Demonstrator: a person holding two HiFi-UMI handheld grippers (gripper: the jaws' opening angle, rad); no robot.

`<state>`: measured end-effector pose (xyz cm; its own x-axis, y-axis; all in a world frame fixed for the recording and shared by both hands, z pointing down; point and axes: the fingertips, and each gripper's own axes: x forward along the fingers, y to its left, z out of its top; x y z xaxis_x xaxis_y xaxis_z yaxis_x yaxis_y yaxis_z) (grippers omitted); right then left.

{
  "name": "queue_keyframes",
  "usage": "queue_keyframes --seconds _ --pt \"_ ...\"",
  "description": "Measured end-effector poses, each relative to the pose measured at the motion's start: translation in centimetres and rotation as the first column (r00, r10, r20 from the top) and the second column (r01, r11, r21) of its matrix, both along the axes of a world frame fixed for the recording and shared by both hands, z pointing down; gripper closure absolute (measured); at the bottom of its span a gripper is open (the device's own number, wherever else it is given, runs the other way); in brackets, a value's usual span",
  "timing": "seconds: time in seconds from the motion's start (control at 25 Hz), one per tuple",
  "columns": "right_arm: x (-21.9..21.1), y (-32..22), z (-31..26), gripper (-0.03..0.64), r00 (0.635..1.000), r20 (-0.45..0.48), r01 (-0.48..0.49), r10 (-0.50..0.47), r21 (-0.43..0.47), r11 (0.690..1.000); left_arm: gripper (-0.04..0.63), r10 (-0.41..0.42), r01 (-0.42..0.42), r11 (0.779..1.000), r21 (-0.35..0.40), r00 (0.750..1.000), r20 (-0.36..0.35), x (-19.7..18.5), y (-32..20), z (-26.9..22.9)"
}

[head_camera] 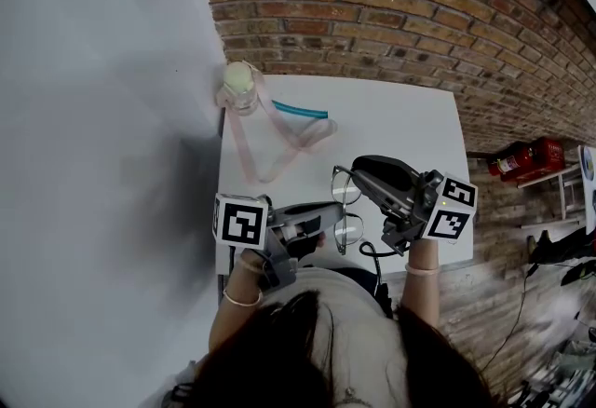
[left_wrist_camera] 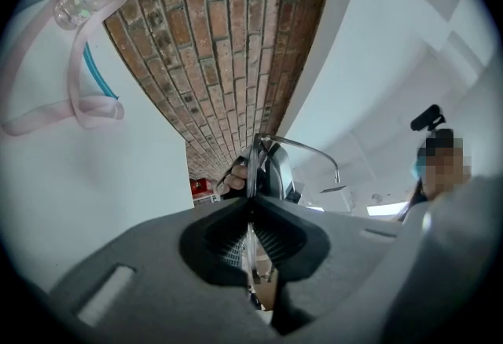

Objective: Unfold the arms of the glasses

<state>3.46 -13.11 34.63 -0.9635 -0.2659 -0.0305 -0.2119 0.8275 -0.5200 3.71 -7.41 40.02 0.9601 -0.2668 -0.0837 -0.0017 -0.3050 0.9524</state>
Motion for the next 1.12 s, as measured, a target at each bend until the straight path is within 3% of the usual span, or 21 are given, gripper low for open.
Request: queue_keyframes --seconds 0.12,0.4,0.56,1.12 --pt "0.1 -0.1 -0.2 0.549 1.000 -0.001 -0.007 0.007 0.008 1.000 0.572 -0.009 0.008 0.999 -0.048 1.000 -0.023 0.1 0.1 -0.2" --pt "0.2 0.2 -0.6 0.552 1.000 0.000 -0.016 0.016 0.026 1.000 0.572 -0.030 0.027 0.996 -0.084 0.999 -0.024 0.1 0.1 0.1" --pt "0.3 0.3 -1.0 0.558 1.000 0.007 -0.024 0.023 0.039 0.999 0.572 -0.037 0.036 0.998 -0.057 0.999 -0.007 -0.2 -0.3 0.4" --pt "0.5 1.0 -2.4 0.568 0.999 0.029 -0.045 0.042 0.082 0.996 0.572 -0.087 0.081 0.990 -0.112 0.995 -0.053 -0.3 -0.6 0.0"
